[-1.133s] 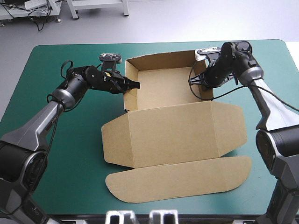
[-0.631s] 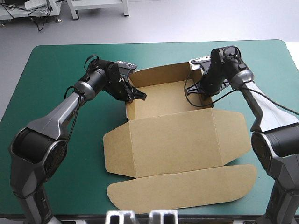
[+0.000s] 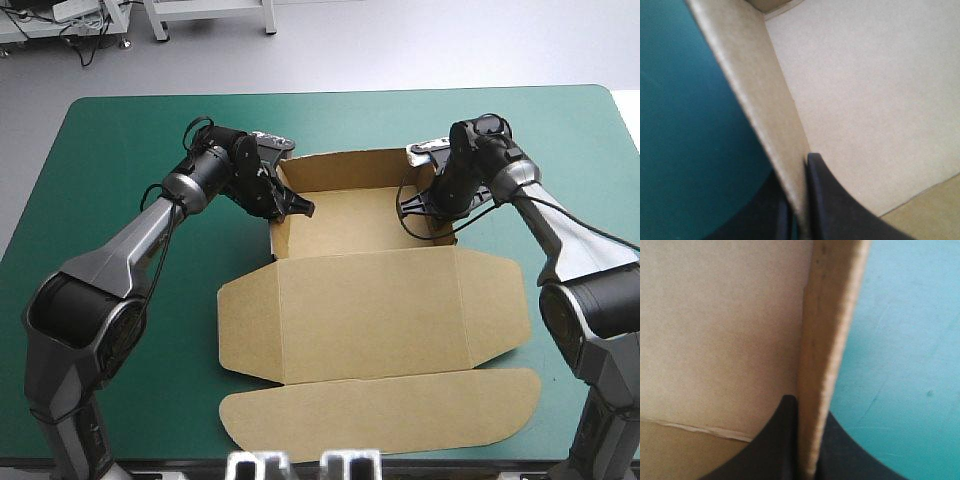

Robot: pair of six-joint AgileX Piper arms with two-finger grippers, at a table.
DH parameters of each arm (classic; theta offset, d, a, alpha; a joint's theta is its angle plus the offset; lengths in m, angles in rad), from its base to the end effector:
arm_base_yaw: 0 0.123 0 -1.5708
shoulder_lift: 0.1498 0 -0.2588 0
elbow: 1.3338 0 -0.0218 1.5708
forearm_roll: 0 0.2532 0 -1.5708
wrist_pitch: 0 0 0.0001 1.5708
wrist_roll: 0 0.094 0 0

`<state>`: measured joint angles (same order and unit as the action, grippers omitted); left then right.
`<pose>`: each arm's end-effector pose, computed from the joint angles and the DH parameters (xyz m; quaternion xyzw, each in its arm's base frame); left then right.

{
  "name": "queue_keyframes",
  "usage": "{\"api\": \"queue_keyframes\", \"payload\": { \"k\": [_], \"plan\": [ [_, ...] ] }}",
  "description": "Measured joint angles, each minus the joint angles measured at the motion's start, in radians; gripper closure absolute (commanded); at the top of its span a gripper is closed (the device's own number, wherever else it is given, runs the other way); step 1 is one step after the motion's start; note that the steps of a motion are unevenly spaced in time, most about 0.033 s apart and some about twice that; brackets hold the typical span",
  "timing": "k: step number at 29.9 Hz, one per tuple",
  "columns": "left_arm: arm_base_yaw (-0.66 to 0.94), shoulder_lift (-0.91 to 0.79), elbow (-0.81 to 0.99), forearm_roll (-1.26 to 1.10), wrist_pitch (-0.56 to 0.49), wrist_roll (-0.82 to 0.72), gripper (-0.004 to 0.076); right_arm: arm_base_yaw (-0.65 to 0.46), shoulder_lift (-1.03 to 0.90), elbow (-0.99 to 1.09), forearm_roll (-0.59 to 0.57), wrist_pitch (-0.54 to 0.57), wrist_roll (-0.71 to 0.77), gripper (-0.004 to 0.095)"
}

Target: Fold the box

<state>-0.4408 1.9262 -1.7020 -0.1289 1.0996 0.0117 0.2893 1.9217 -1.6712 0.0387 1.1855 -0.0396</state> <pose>0.3661 -0.1846 0.2483 0.2019 0.9633 -0.0954 0.1491 0.3807 0.1168 0.2387 -0.1575 0.9811 0.0323 0.1076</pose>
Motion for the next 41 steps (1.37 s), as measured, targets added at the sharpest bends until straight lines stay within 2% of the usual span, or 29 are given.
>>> {"api": "queue_keyframes", "payload": {
  "k": [4,11,14,18,26,41],
  "plan": [
    [-0.005,0.0,-0.001,0.033,0.038,0.013,0.0664,0.0,0.0,0.003,0.024,0.022,-0.017,0.0804],
    [-0.011,0.005,-0.015,0.05,0.074,0.059,0.0425,0.006,0.0,0.005,0.05,0.036,-0.084,0.0308],
    [-0.016,0.012,-0.018,0.05,0.104,0.076,0.0337,0.01,0.0,0.006,0.059,0.036,-0.088,0.0167],
    [-0.018,0.015,-0.018,0.058,0.123,0.079,0.0287,0.01,0.001,0.006,0.054,0.036,-0.088,0.0148],
    [-0.018,0.015,-0.027,0.046,0.127,0.06,0.0286,0.01,-0.001,-0.061,0.045,0.043,-0.079,0.0148],
    [-0.018,0.015,-0.205,0.117,0.138,0.06,0.0286,0.005,-0.083,-0.083,0.007,0.048,-0.076,0.0148]
  ]
}}
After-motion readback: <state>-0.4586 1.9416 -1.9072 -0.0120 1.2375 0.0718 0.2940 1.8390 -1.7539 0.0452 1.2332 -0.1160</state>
